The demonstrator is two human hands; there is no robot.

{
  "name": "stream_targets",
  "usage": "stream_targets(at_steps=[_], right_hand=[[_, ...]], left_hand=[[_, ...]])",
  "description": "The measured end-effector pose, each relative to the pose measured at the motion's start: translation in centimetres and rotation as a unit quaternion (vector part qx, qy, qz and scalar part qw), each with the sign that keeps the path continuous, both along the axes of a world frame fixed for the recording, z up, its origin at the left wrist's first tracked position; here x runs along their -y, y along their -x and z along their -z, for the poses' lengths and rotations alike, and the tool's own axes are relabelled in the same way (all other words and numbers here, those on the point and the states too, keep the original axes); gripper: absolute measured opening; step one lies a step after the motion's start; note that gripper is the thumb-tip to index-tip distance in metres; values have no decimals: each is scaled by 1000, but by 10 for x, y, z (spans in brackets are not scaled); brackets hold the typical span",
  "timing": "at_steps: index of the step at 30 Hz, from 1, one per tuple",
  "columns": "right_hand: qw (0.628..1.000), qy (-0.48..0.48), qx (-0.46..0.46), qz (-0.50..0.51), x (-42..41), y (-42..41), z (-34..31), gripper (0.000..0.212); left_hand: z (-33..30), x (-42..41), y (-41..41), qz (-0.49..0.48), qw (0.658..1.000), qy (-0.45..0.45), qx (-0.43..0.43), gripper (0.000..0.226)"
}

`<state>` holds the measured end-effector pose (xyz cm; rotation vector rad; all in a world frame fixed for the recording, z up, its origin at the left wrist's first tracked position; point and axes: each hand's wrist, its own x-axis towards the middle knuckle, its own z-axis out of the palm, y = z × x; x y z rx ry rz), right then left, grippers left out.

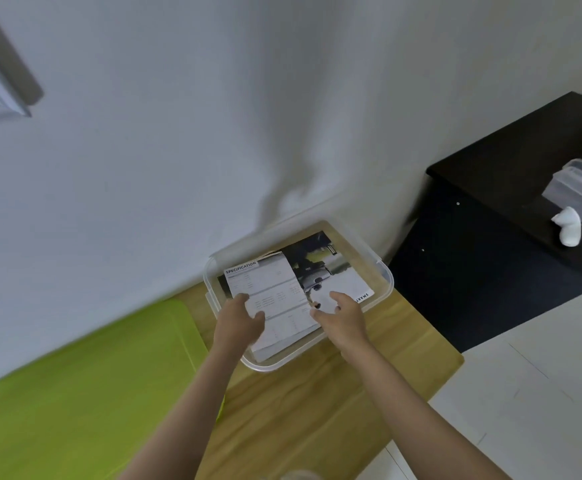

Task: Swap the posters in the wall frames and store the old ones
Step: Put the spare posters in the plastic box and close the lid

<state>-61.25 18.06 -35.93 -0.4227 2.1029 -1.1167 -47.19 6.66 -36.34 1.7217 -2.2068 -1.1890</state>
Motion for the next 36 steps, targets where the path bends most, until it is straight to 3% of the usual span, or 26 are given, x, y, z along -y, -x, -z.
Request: stream_targets(at_steps=[4, 9, 19, 24, 30, 33, 36], right_hand=[[997, 68, -6, -25, -11, -5, -6, 55], [990, 126, -1, -62, -19, -28, -5, 39], [971, 154, 19, -184, -6, -127, 9, 22], [969, 91, -4, -228, 20, -183, 24, 32], [965, -69, -124, -219, 53, -220, 48, 54], [949, -153, -153, -228, 63, -228, 56, 65], [945, -172, -166, -222, 69, -236, 59, 68]], left_hand=[[-3, -26, -8, -19, 998, 45, -49, 51], [6, -60, -37, -125, 976, 99, -152, 32], [38, -74, -154, -230, 964, 94, -93, 35], [41, -51, -234, -281, 957, 67, -36, 43], [46, -29, -322, -361, 931, 0, 46, 55], [51, -22, -345, -364, 928, -43, 64, 62], [54, -19, -353, -333, 939, -44, 70, 67]])
